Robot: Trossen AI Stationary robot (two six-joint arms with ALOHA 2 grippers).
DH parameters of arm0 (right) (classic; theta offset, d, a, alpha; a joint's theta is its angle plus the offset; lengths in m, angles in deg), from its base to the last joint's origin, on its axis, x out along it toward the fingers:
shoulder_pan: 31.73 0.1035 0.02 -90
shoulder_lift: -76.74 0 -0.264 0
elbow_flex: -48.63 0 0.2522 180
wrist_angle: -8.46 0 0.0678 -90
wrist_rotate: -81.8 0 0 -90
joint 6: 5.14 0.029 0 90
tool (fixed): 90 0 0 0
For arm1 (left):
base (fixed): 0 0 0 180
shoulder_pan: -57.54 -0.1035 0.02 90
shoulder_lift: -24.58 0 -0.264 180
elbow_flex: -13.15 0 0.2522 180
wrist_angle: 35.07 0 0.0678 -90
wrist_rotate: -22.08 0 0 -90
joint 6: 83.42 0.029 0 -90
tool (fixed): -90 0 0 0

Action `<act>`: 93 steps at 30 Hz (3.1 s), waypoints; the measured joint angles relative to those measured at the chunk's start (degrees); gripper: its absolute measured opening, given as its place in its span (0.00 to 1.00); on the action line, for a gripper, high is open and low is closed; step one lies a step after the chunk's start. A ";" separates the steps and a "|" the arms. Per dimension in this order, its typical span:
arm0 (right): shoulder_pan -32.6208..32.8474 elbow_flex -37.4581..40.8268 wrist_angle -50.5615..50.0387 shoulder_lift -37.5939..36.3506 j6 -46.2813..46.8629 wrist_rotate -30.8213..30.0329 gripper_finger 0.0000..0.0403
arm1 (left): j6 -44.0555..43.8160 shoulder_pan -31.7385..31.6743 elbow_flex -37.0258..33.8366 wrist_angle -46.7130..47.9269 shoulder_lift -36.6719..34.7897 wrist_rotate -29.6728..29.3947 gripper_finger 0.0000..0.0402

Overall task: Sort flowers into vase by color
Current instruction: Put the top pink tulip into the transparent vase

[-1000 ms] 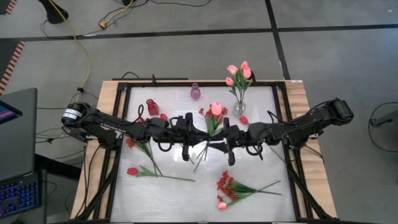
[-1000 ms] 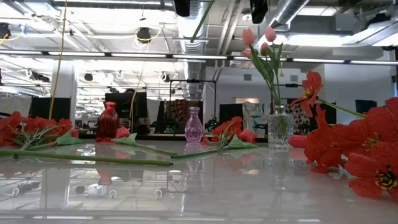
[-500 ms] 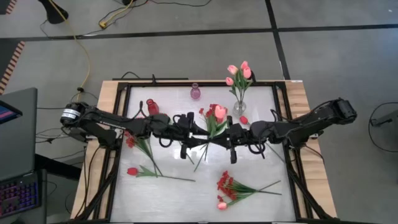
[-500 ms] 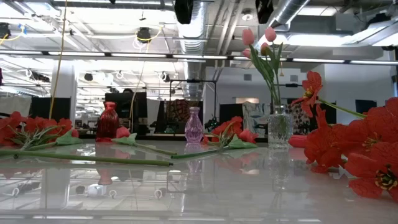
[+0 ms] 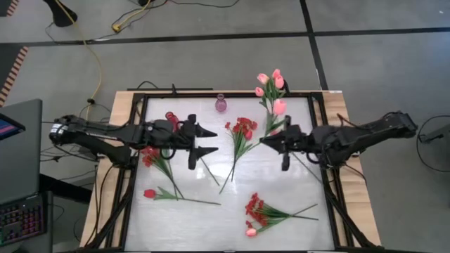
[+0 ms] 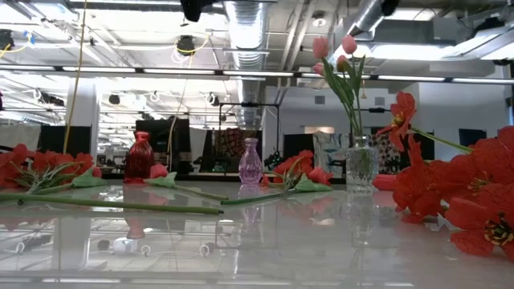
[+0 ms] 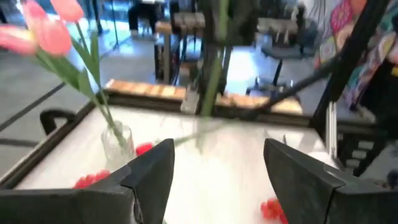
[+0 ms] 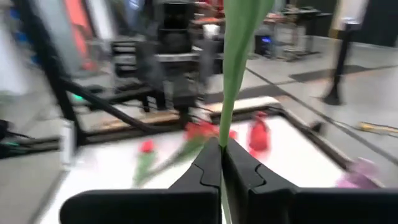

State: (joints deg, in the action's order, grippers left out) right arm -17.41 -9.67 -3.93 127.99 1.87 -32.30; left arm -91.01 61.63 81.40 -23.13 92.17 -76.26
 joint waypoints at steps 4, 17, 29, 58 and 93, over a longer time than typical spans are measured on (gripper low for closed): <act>-0.43 0.00 -5.22 -2.96 -0.71 -8.10 0.07 | 0.52 0.41 -2.11 -0.70 -0.07 -0.11 0.59; -9.21 0.02 -11.94 -5.93 -1.47 -12.04 0.08 | -2.59 -2.27 -11.07 -10.86 -0.04 0.52 0.59; -17.02 0.02 -14.72 -6.02 3.42 -11.81 0.08 | -2.78 -3.46 -12.41 -12.86 -0.02 0.62 0.59; -27.65 8.57 -10.96 -5.97 7.45 -11.71 0.08 | -3.13 -3.44 -12.41 -12.67 -0.02 1.70 0.59; -29.90 8.63 -9.20 -6.37 6.18 -8.84 0.08 | -3.14 -3.44 -12.41 -12.67 -0.02 1.70 0.59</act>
State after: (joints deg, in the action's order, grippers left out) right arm -47.31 -1.03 -13.13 121.62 8.05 -41.15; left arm -94.15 58.19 69.00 -35.80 92.15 -74.55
